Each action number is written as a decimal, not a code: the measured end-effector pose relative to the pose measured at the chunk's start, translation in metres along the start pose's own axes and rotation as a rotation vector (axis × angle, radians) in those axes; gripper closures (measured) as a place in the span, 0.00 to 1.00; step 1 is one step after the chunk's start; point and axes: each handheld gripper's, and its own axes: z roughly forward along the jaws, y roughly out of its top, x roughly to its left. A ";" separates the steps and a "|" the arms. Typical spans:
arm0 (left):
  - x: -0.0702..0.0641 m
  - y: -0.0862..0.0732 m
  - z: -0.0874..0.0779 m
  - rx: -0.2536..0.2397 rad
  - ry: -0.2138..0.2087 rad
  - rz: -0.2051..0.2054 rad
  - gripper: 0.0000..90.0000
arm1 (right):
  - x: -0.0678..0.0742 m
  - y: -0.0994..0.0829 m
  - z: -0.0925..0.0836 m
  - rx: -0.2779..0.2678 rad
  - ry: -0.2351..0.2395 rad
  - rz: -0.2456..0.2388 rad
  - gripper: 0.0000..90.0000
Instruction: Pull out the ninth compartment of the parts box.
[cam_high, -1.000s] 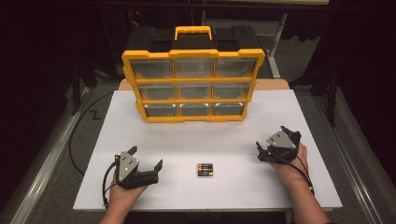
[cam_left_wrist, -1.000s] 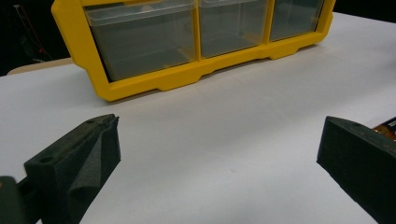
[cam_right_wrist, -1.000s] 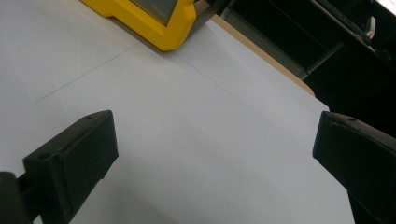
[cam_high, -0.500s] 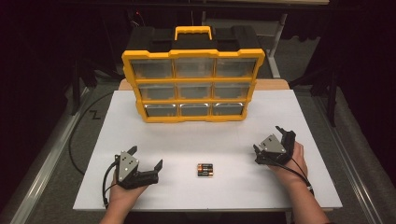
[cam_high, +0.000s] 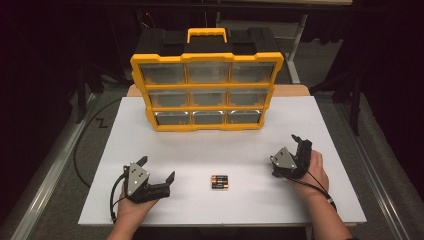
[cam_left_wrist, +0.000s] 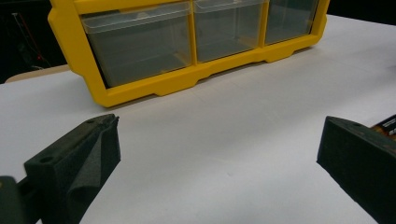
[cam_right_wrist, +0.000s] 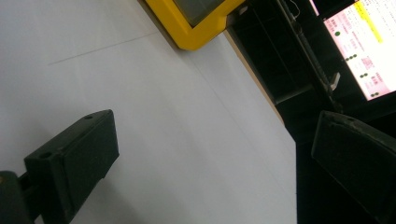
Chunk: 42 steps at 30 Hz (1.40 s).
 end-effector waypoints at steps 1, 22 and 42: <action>0.000 0.000 0.000 0.000 -0.001 0.001 0.00 | 0.000 0.000 0.000 0.000 0.000 0.000 0.02; -0.002 0.000 0.000 0.001 -0.004 0.017 0.00 | 0.016 0.018 -0.002 0.008 -0.087 -0.327 0.02; -0.002 -0.001 -0.001 0.001 -0.004 0.020 0.00 | 0.029 0.029 -0.002 0.040 -0.157 -0.524 0.03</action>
